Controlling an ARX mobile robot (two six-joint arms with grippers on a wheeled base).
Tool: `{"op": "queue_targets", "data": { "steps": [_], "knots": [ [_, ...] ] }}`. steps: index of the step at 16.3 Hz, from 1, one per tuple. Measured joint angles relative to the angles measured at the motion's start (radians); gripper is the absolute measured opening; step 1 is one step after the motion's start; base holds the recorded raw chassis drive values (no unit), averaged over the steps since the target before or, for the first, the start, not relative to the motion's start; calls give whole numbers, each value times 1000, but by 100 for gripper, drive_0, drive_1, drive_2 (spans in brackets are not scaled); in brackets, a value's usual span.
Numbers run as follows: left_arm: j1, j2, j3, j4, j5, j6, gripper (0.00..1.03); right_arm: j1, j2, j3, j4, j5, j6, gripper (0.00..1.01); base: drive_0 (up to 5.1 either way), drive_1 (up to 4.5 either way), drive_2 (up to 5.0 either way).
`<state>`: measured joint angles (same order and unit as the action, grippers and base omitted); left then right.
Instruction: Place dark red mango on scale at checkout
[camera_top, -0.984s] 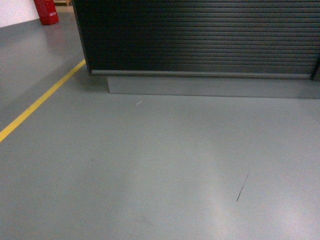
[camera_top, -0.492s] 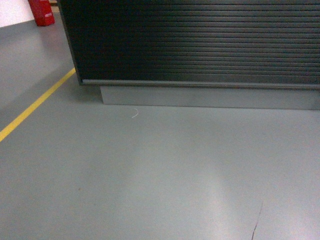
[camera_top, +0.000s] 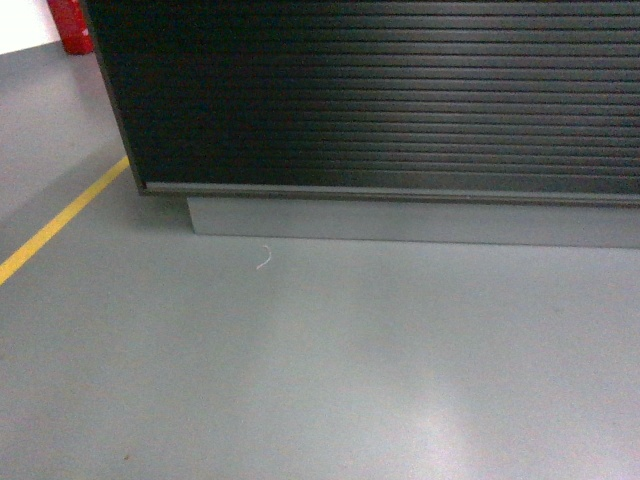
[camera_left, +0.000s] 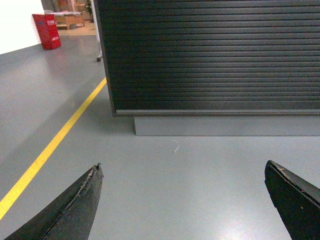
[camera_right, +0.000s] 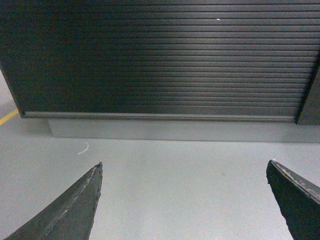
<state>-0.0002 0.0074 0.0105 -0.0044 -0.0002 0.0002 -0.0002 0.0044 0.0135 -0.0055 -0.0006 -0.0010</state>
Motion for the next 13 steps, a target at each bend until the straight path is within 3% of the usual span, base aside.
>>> {"op": "queue_targets", "data": {
  "steps": [13],
  "knots": [
    [0, 0, 0, 1, 0, 0, 98, 0, 0, 0, 1, 0, 0, 98, -1, 426, -429]
  ]
}}
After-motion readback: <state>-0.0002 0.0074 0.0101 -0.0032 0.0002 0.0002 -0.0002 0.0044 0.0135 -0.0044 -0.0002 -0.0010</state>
